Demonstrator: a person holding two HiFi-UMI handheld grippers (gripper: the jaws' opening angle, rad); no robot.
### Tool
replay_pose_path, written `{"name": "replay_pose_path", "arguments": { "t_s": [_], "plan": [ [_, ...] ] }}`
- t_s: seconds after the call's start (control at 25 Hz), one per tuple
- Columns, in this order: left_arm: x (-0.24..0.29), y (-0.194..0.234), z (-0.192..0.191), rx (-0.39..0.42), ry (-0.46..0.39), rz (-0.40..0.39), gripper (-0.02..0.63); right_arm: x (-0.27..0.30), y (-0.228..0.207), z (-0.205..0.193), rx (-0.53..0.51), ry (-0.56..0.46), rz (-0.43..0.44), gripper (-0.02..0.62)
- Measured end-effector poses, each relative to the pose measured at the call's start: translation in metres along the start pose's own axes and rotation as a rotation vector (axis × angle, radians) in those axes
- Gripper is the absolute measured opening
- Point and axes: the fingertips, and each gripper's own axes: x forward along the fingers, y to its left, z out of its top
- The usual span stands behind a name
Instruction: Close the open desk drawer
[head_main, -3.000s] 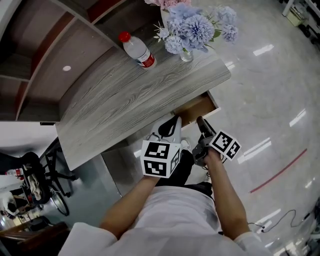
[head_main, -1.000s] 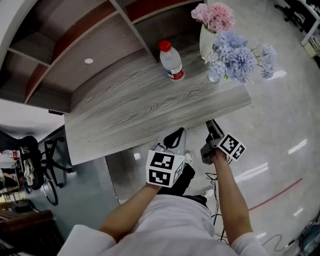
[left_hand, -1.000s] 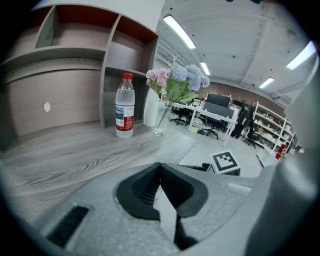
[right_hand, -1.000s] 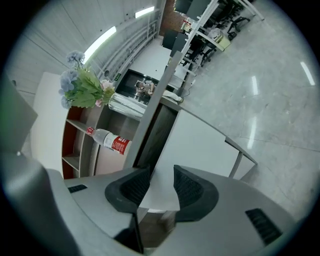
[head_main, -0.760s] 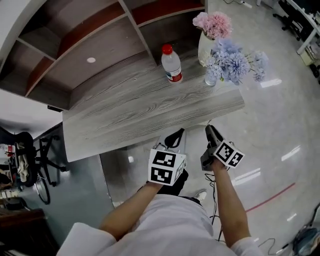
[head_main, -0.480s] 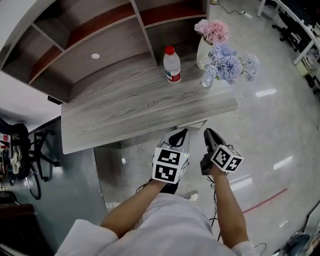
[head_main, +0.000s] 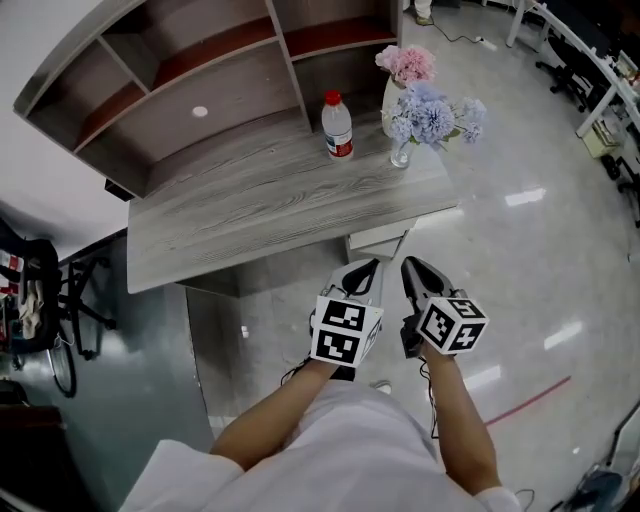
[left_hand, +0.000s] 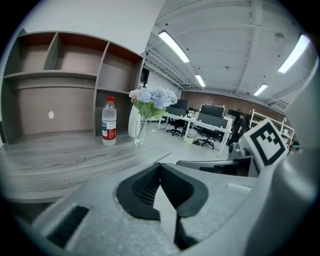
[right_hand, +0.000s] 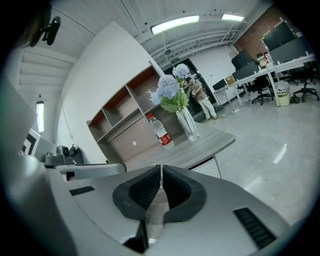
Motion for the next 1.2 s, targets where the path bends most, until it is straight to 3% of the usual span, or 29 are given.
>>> {"name": "replay_pose_path", "arguments": {
  "t_s": [0.56,1.2],
  "plan": [
    [-0.038,-0.053,-0.007,0.01,-0.073,0.02,0.002,-0.072,0.041,-0.001,-0.16,-0.003,0.035,0.002],
    [-0.051,-0.081,-0.015,0.042,-0.077,0.005,0.002,-0.1,0.05,-0.011,-0.156,-0.019,0.053,0.002]
  ]
}}
